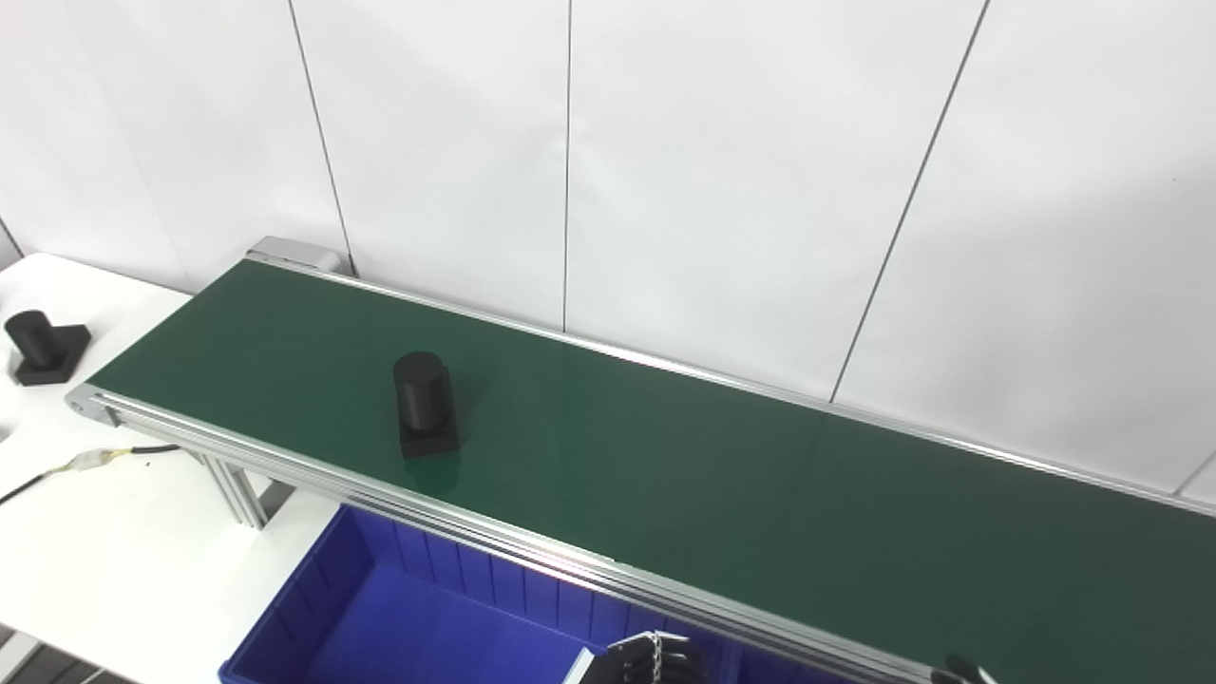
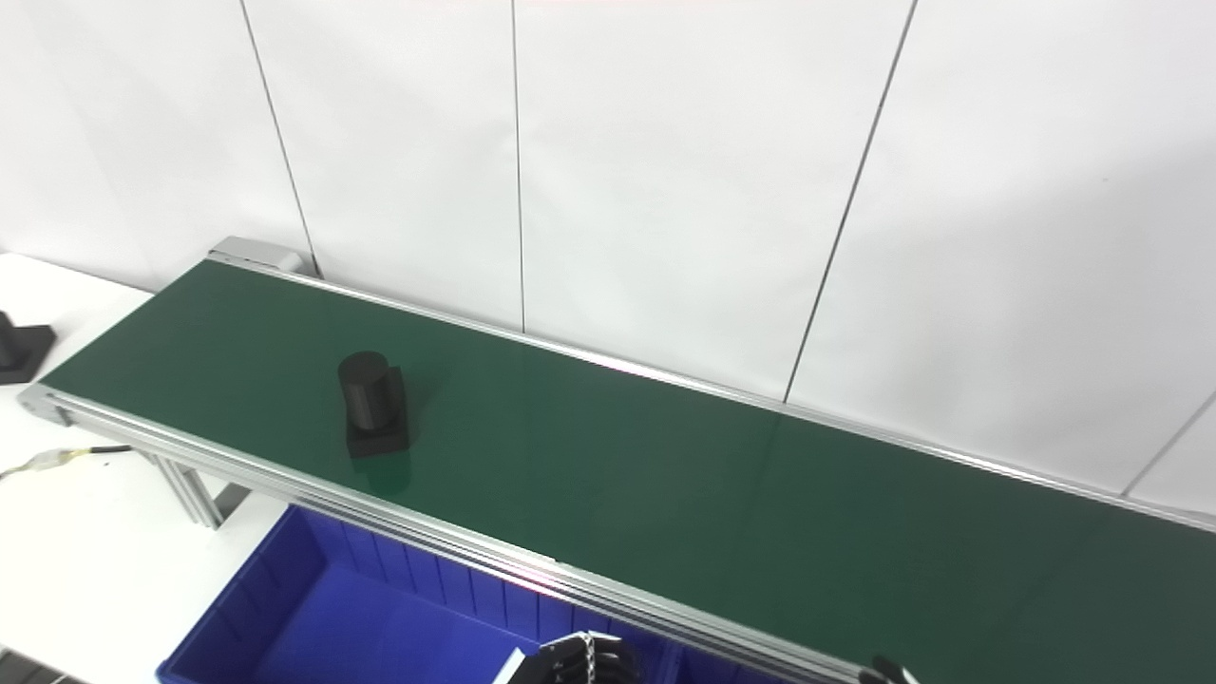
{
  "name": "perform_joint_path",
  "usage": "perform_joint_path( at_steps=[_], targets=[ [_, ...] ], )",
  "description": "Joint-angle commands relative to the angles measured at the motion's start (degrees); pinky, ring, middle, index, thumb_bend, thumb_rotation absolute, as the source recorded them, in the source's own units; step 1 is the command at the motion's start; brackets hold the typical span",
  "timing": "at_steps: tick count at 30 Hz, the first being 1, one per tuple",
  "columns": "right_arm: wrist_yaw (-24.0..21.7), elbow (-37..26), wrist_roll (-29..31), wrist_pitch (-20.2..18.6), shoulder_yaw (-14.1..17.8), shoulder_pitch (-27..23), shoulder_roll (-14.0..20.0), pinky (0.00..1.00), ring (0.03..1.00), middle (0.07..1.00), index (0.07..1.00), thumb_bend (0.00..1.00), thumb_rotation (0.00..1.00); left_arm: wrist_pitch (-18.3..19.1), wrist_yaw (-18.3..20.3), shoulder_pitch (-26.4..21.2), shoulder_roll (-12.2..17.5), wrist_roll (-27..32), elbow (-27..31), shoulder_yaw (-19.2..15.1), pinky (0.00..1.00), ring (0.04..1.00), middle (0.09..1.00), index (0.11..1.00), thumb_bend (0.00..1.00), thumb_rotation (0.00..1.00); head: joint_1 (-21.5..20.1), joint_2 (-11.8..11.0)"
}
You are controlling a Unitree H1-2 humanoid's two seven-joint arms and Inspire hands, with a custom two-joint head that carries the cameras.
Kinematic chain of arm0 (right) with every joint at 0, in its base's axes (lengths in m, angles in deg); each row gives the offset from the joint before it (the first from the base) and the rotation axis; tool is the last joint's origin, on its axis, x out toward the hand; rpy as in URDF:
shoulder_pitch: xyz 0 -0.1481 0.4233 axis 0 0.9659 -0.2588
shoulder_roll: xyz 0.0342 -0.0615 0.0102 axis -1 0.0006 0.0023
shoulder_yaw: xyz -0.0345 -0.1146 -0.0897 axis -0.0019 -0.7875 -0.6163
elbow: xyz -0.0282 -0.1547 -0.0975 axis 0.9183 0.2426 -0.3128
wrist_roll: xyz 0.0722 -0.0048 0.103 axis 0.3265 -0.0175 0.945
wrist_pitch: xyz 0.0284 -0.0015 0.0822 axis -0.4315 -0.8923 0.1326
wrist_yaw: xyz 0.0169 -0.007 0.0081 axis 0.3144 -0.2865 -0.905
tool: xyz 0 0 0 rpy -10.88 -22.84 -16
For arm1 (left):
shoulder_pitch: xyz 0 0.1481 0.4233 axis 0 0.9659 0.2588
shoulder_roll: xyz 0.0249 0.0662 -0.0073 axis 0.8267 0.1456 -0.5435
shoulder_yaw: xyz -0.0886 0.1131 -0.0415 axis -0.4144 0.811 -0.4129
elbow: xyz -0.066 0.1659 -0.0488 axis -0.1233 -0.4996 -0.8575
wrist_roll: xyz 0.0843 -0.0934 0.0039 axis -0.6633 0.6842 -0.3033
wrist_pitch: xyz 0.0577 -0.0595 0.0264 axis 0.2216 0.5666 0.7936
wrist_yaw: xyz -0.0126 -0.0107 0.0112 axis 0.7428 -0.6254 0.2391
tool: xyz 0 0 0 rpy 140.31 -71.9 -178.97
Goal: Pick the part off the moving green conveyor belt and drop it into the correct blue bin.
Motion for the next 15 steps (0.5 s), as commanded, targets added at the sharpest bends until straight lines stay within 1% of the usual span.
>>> perform_joint_path(
  at_steps=[1, 4, 7, 12, 15],
  targets=[
    [-1.62, -2.77, 0.74, 2.26, 1.05, -2.59, 0.48, 0.61, 0.688, 0.771, 0.816, 0.63, 0.00, -2.31, -0.29, 0.12, -0.86, -0.36, 2.80, 0.39, 0.68, 0.643, 0.631, 0.638, 0.56, 0.00, 0.06, 0.07],
    [-2.06, -3.99, -0.27, 2.26, 1.85, -4.54, 0.48, 0.61, 0.689, 0.769, 0.817, 0.64, 0.00, -2.30, -0.30, 0.58, -0.83, -0.52, 3.55, 0.52, 0.68, 0.643, 0.630, 0.639, 0.56, 0.00, -0.04, 0.44],
    [-3.75, -5.11, -0.79, 2.21, 2.50, -6.92, 0.74, 0.65, 0.726, 0.789, 0.831, 0.62, 0.00, -2.30, -0.20, 1.03, -0.63, -0.82, 4.06, 0.98, 0.67, 0.638, 0.628, 0.641, 0.55, 0.00, 0.09, 0.39],
    [-6.08, -6.68, -0.88, 0.25, 4.12, -9.51, -0.64, 0.66, 0.740, 0.795, 0.841, 0.63, 0.00, -2.30, -0.49, 1.29, -0.60, -1.19, 4.40, 1.63, 0.69, 0.651, 0.643, 0.646, 0.56, 0.00, -0.12, 0.64],
    [-7.56, -7.81, -0.46, -0.82, 4.47, -11.54, -1.54, 0.66, 0.743, 0.801, 0.845, 0.63, 0.00, -2.30, -0.79, 1.13, -0.54, -1.49, 4.16, 1.71, 0.69, 0.655, 0.645, 0.646, 0.57, 0.00, -0.77, 1.13]
  ],
)
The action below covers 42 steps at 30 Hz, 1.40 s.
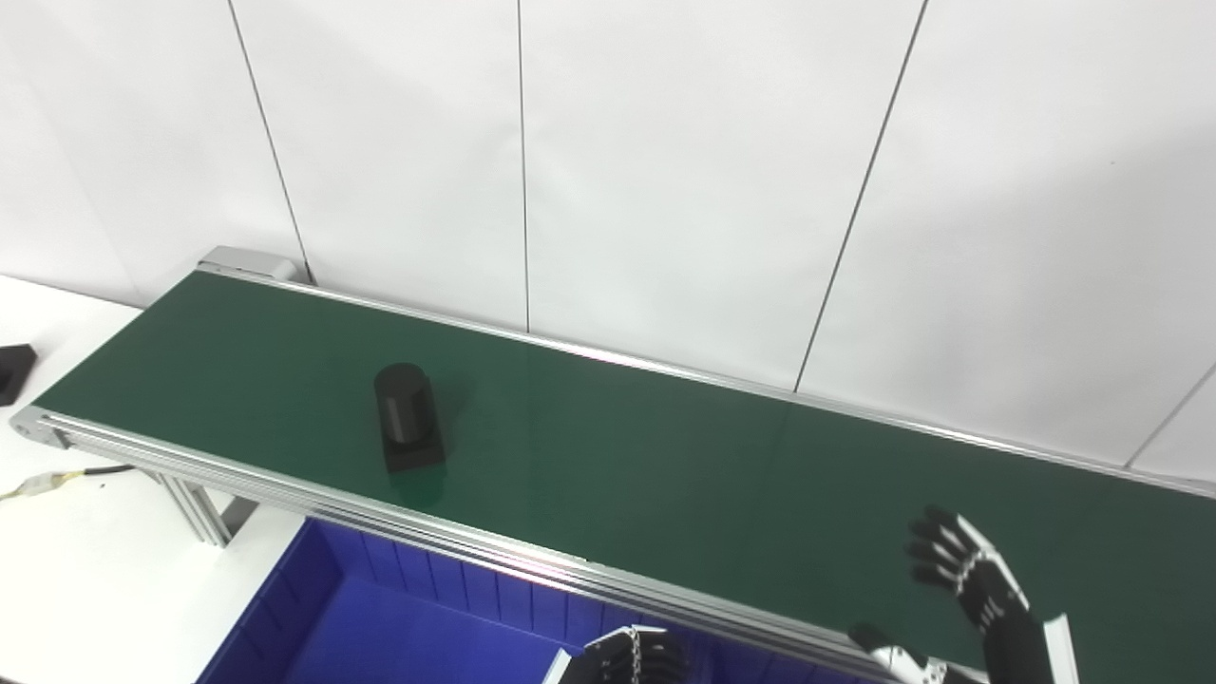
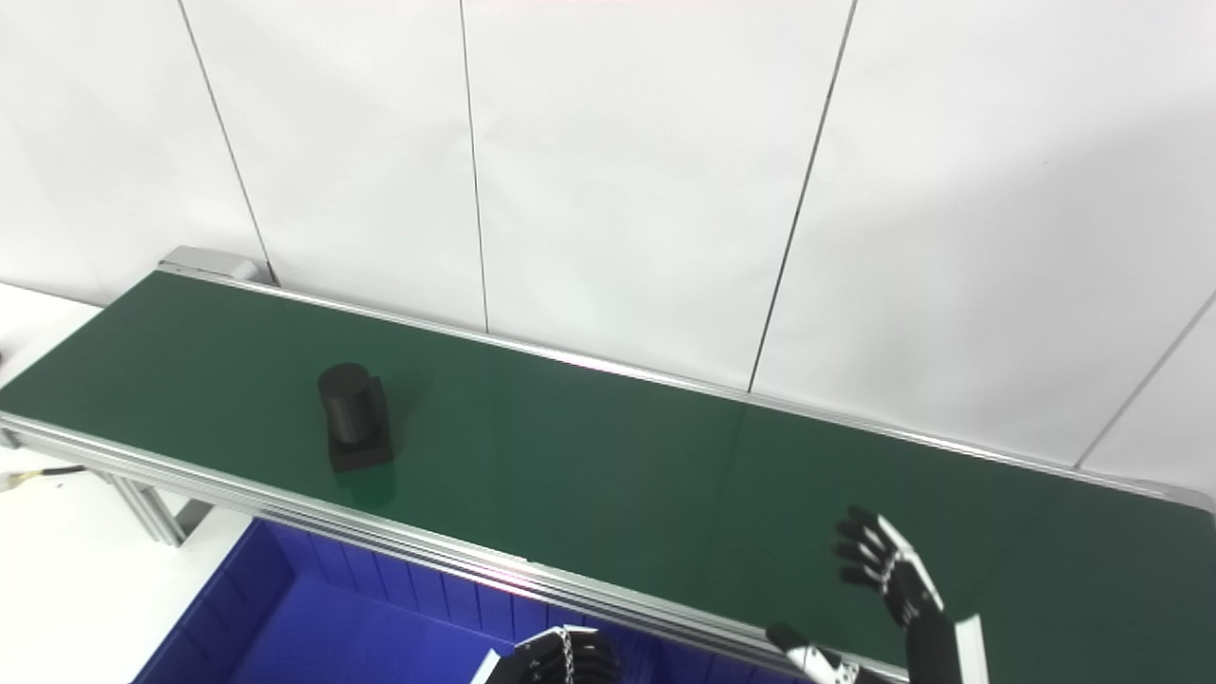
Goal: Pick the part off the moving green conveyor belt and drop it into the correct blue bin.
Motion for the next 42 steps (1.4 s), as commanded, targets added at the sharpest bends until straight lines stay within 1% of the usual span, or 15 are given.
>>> perform_joint_path(
  at_steps=[1, 4, 9, 11, 14, 16, 19, 20, 21, 23, 28, 32, 35, 37, 42],
  targets=[
    [-1.28, -2.67, 0.33, -0.93, 0.71, -2.36, -0.78, 0.66, 0.751, 0.807, 0.847, 0.63, 0.01, -2.24, -0.30, -0.46, -0.27, -0.44, 1.29, 0.57, 0.70, 0.660, 0.648, 0.647, 0.58, 0.00, -0.29, 0.29],
    [-2.43, -3.08, -0.47, -2.42, 0.95, -4.41, -1.57, 0.67, 0.751, 0.809, 0.850, 0.65, 0.02, -2.24, -0.48, -0.44, -0.20, -0.78, 1.77, 0.66, 0.70, 0.661, 0.652, 0.647, 0.59, 0.00, -0.62, 0.40],
    [-4.01, -3.46, -2.92, -4.86, 0.42, -7.63, -2.99, 0.65, 0.733, 0.804, 0.849, 0.67, 0.05, -2.24, 0.13, -0.99, 0.40, -0.36, 1.58, 0.65, 0.69, 0.659, 0.649, 0.643, 0.58, 0.00, -1.18, 0.02],
    [-4.93, -3.76, -4.08, -6.48, -0.08, -8.99, -3.43, 0.67, 0.754, 0.813, 0.859, 0.67, 0.09, -2.24, 0.03, -1.17, 0.59, -0.55, 1.59, 0.67, 0.68, 0.654, 0.646, 0.644, 0.58, 0.00, -1.08, -0.09],
    [-5.98, -3.77, -6.48, -8.37, -0.99, -10.73, -3.93, 0.69, 0.771, 0.824, 0.868, 0.68, 0.11, -2.24, 0.00, -1.22, 0.61, -0.32, 1.65, 0.54, 0.68, 0.652, 0.644, 0.644, 0.58, 0.00, -1.42, 0.00],
    [-6.15, -2.72, -8.88, -8.59, -2.12, -12.17, -4.53, 0.68, 0.771, 0.826, 0.869, 0.68, 0.13, -2.24, -0.07, -1.18, 0.61, -0.26, 1.78, 0.40, 0.69, 0.656, 0.647, 0.646, 0.58, 0.00, -1.77, 0.03],
    [-6.12, -0.82, -11.13, -8.35, -3.80, -14.19, -5.92, 0.66, 0.758, 0.816, 0.859, 0.68, 0.10, -2.24, -0.12, -1.28, 0.86, -0.23, 1.73, 0.24, 0.67, 0.651, 0.650, 0.649, 0.58, 0.00, -2.89, 0.07],
    [-6.13, -0.44, -11.43, -8.33, -4.12, -14.60, -6.22, 0.66, 0.760, 0.815, 0.857, 0.68, 0.10, -2.24, -0.14, -1.32, 0.94, -0.23, 1.70, 0.20, 0.66, 0.650, 0.651, 0.649, 0.59, 0.00, -2.89, 0.07],
    [-6.22, 0.61, -11.53, -8.22, -4.64, -15.61, -6.99, 0.66, 0.763, 0.815, 0.855, 0.69, 0.09, -2.24, -0.27, -1.37, 1.08, -0.30, 1.60, 0.07, 0.66, 0.649, 0.651, 0.650, 0.59, 0.00, -4.83, 0.23],
    [-5.87, 2.58, -12.07, -7.83, -5.45, -17.40, -8.43, 0.67, 0.770, 0.815, 0.851, 0.70, 0.07, -2.24, -0.42, -1.43, 1.33, -0.26, 1.53, -0.22, 0.65, 0.647, 0.654, 0.652, 0.59, 0.00, -6.52, 0.21],
    [-4.90, 6.14, -12.61, -7.90, -6.19, -20.81, -12.18, 0.65, 0.766, 0.812, 0.849, 0.71, 0.10, -2.23, 0.26, -1.55, 1.87, 0.81, 1.31, -1.07, 0.64, 0.647, 0.662, 0.660, 0.58, 0.00, -8.41, 0.00],
    [-5.24, 6.03, -13.23, -10.23, -6.82, -23.07, -15.46, 0.66, 0.782, 0.817, 0.858, 0.71, 0.15, -2.24, 0.47, -1.87, 2.11, 1.27, 0.84, -2.19, 0.62, 0.645, 0.668, 0.667, 0.58, 0.00, -9.76, 0.32],
    [-4.95, 6.63, -15.14, -11.71, -7.23, -24.54, -16.42, 0.69, 0.797, 0.825, 0.869, 0.70, 0.17, -2.24, 0.64, -2.01, 2.35, 1.13, 0.82, -2.28, 0.61, 0.642, 0.671, 0.669, 0.58, 0.00, -9.76, 0.32],
    [-4.73, 7.54, -16.47, -13.08, -7.48, -25.87, -16.99, 0.68, 0.803, 0.826, 0.877, 0.72, 0.16, -2.24, 1.13, -1.98, 2.40, 1.39, 0.99, -2.10, 0.63, 0.650, 0.673, 0.665, 0.59, 0.00, -9.36, 0.36],
    [-5.82, 10.27, -17.40, -15.64, -8.16, -29.20, -17.48, 0.71, 0.819, 0.833, 0.895, 0.73, 0.17, -2.23, 0.85, -1.76, 2.11, 1.14, 1.14, -1.95, 0.64, 0.648, 0.662, 0.657, 0.61, 0.00, -9.31, 0.63]
  ],
)
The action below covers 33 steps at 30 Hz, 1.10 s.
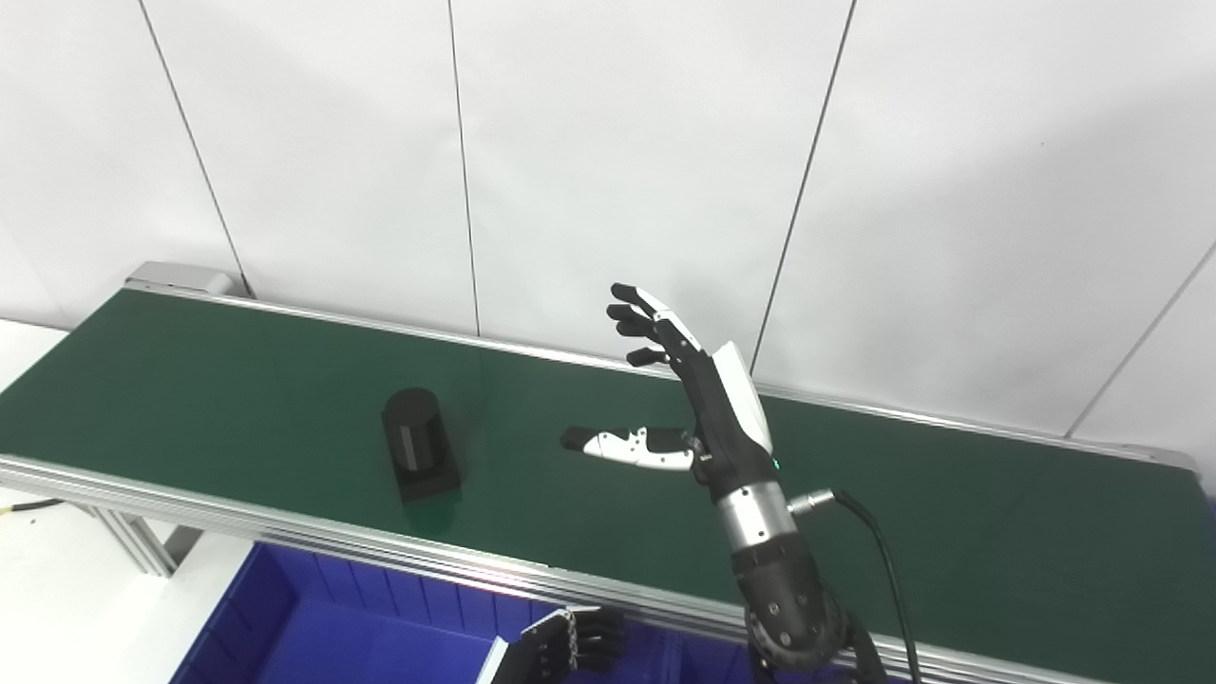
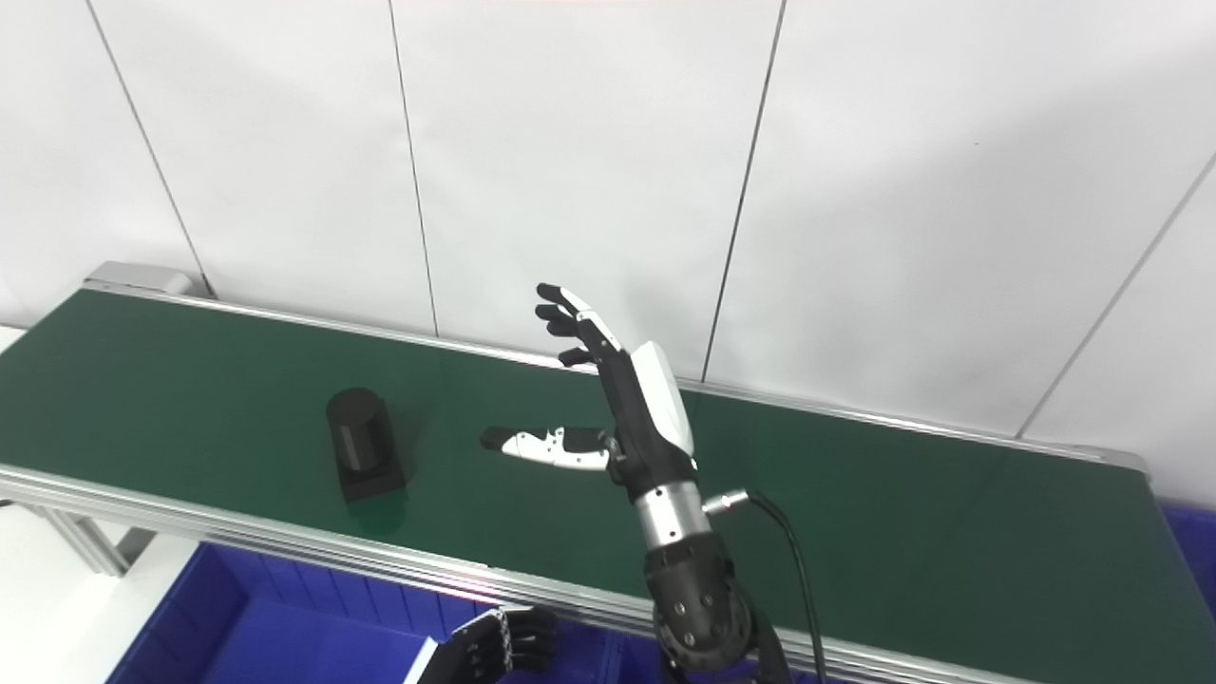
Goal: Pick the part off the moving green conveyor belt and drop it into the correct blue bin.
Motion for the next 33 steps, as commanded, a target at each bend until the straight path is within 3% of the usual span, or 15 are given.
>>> perform_joint_path(
  at_steps=[1, 6, 14, 16, 19, 23, 33],
  targets=[
    [-0.83, -0.06, -0.11, -1.51, -0.51, -3.75, -1.15, 0.71, 0.822, 0.839, 0.903, 0.73, 0.17, -2.21, 0.36, -0.49, -0.22, -0.25, 1.12, 0.34, 0.64, 0.648, 0.662, 0.657, 0.60, 0.00, -0.08, -0.04],
    [-3.00, 4.18, -0.25, -3.51, -1.67, -7.09, -0.99, 0.68, 0.795, 0.854, 0.928, 0.77, 0.17, -2.24, 0.30, -0.53, -0.30, -0.36, 0.97, 0.48, 0.64, 0.651, 0.664, 0.658, 0.60, 0.00, -0.52, 0.21],
    [-4.69, 13.18, -0.59, -3.98, -3.31, -12.40, -1.18, 0.72, 0.858, 0.916, 0.979, 0.80, 0.21, -2.24, -1.10, -1.22, -0.18, -1.74, 0.78, 0.30, 0.65, 0.658, 0.673, 0.669, 0.56, 0.00, -3.19, 0.12],
    [-4.25, 15.84, -0.30, -2.80, -3.39, -13.42, -1.64, 0.72, 0.881, 0.935, 0.995, 0.81, 0.22, -2.24, -0.57, -1.51, -0.01, -1.21, 0.34, 0.20, 0.65, 0.658, 0.674, 0.669, 0.56, 0.00, -3.66, -0.26],
    [-3.12, 20.91, -0.15, -0.77, -3.65, -15.07, -2.51, 0.89, 0.974, 0.972, 1.000, 0.86, 0.25, -2.22, 0.71, -1.90, 0.11, 0.12, -0.20, -0.12, 0.63, 0.648, 0.668, 0.661, 0.58, 0.00, -3.60, -0.42],
    [-2.88, 28.16, 0.86, 1.33, -3.69, -17.51, -3.56, 0.98, 0.998, 0.998, 1.000, 0.89, 0.29, -2.21, 0.45, -2.21, 0.16, -0.29, -0.52, -0.15, 0.63, 0.648, 0.670, 0.659, 0.61, 0.00, -2.98, -0.20],
    [3.72, 45.82, -0.06, 9.45, -4.40, -23.28, -6.17, 1.00, 1.000, 1.000, 1.000, 0.95, 0.31, -2.24, 2.85, -2.58, -0.40, 0.90, -1.64, -0.41, 0.60, 0.637, 0.672, 0.672, 0.61, 0.00, -1.62, -0.62]
  ],
)
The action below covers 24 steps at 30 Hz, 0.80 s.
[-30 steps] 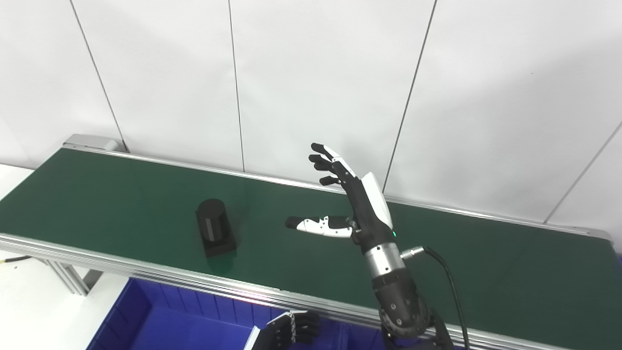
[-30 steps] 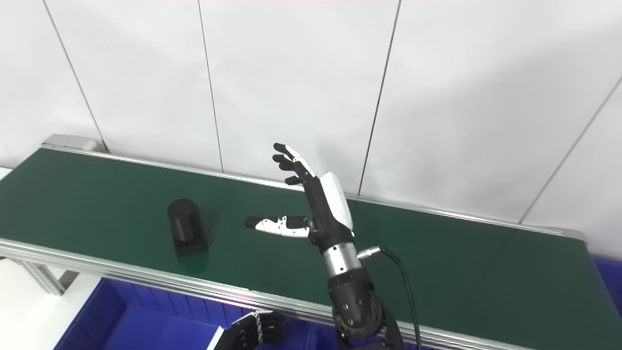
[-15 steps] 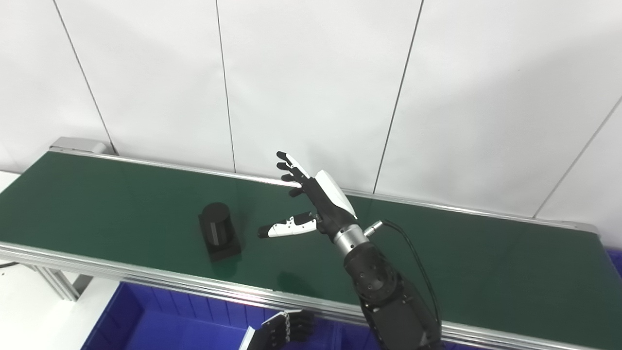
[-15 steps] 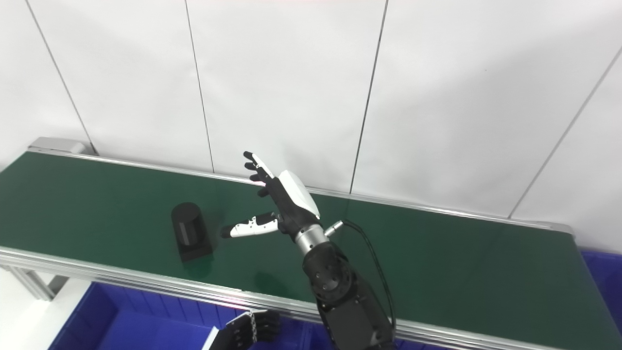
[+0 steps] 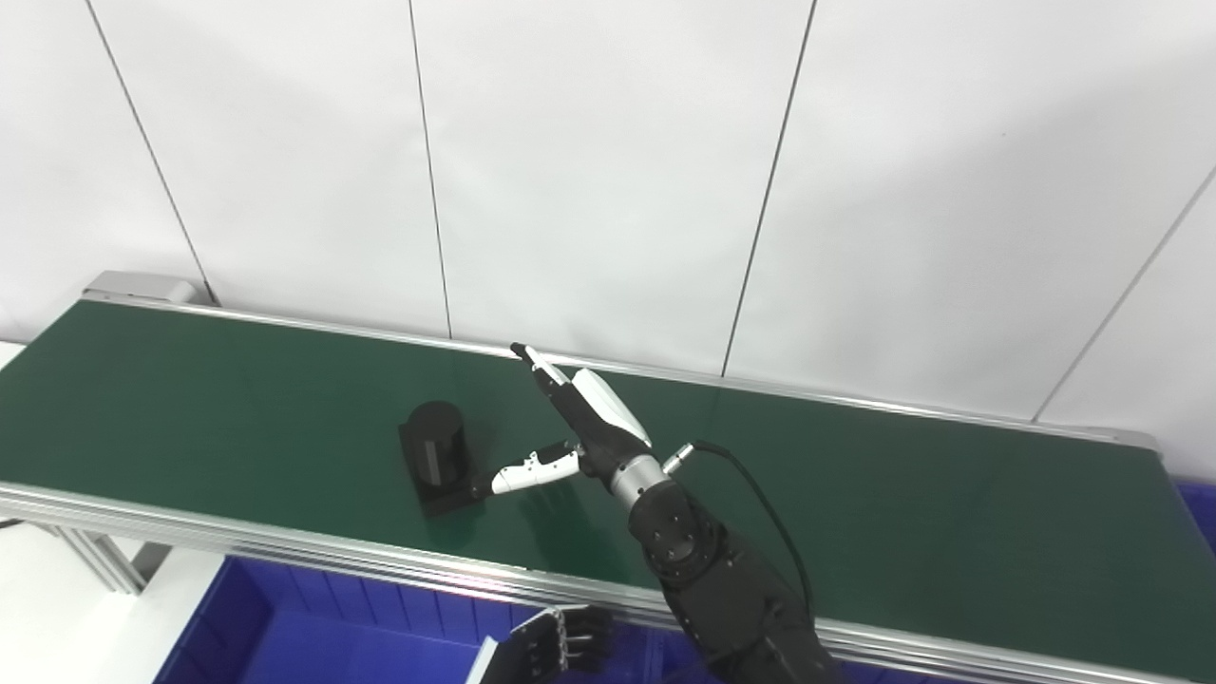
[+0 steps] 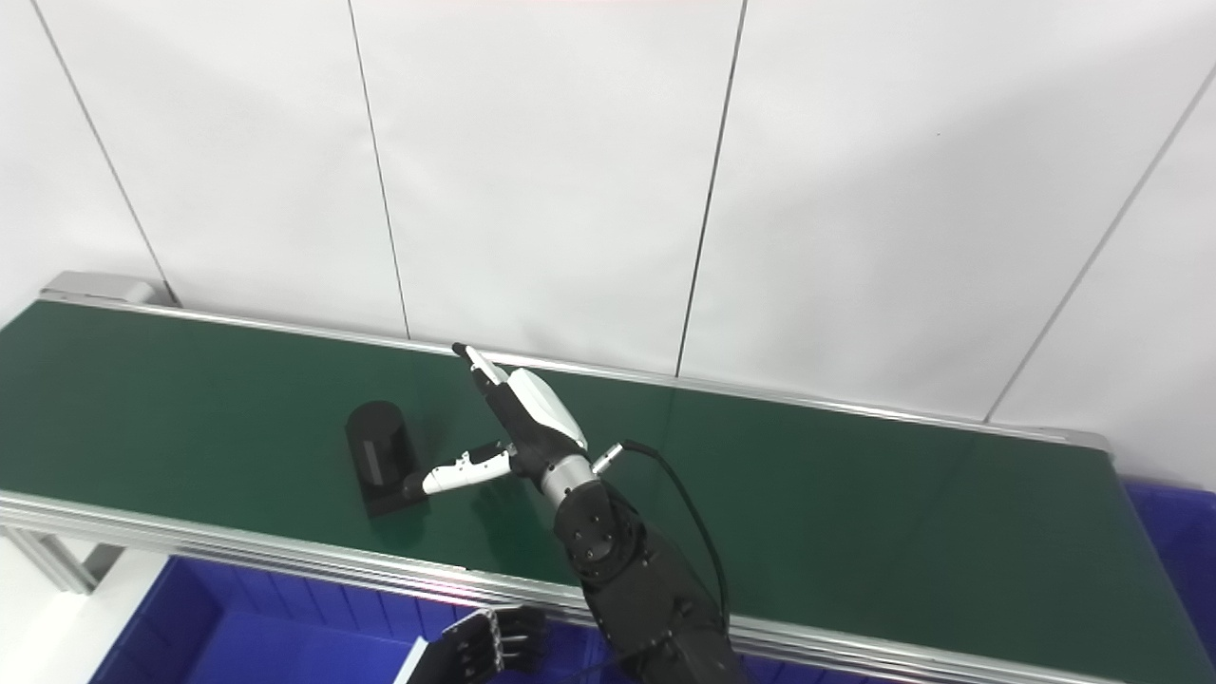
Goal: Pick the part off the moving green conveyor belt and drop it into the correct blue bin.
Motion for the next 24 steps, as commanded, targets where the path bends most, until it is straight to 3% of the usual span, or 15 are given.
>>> perform_joint_path(
  at_steps=[1, 5, 17, 21, 24],
  targets=[
    [2.32, 1.05, 0.22, 4.27, -0.23, -3.51, -1.97, 1.00, 1.000, 1.000, 1.000, 0.95, 0.31, -2.24, 0.57, -0.55, -0.47, -0.24, 0.99, 0.22, 0.60, 0.636, 0.672, 0.673, 0.61, 0.00, 0.56, 0.08],
    [3.51, 3.24, -0.20, 4.51, -0.68, -3.94, -2.57, 1.00, 1.000, 1.000, 1.000, 0.95, 0.32, -2.24, 1.16, -0.36, -0.86, 0.30, 1.02, 0.17, 0.56, 0.626, 0.669, 0.673, 0.59, 0.00, 1.12, -0.18],
    [5.29, 7.27, 1.09, 5.46, -0.11, -4.45, -3.54, 1.00, 1.000, 1.000, 1.000, 0.94, 0.31, -2.24, 0.45, 0.12, -1.02, -0.40, 0.94, -0.09, 0.59, 0.653, 0.696, 0.690, 0.60, 0.00, 1.93, -0.25],
    [5.75, 7.02, 1.61, 5.20, 0.42, -4.14, -3.85, 0.76, 0.939, 0.991, 0.999, 0.87, 0.16, -2.24, 1.04, 0.37, -1.24, 0.32, 1.10, -0.24, 0.56, 0.643, 0.693, 0.693, 0.60, 0.00, 2.23, -0.07],
    [7.40, 7.32, 1.71, 5.72, 0.51, -4.02, -4.12, 0.72, 0.890, 0.948, 0.965, 0.86, 0.11, -2.24, 0.93, 0.46, -1.27, 0.10, 1.29, -0.15, 0.56, 0.637, 0.691, 0.693, 0.60, 0.00, 2.44, -0.07]
  ],
)
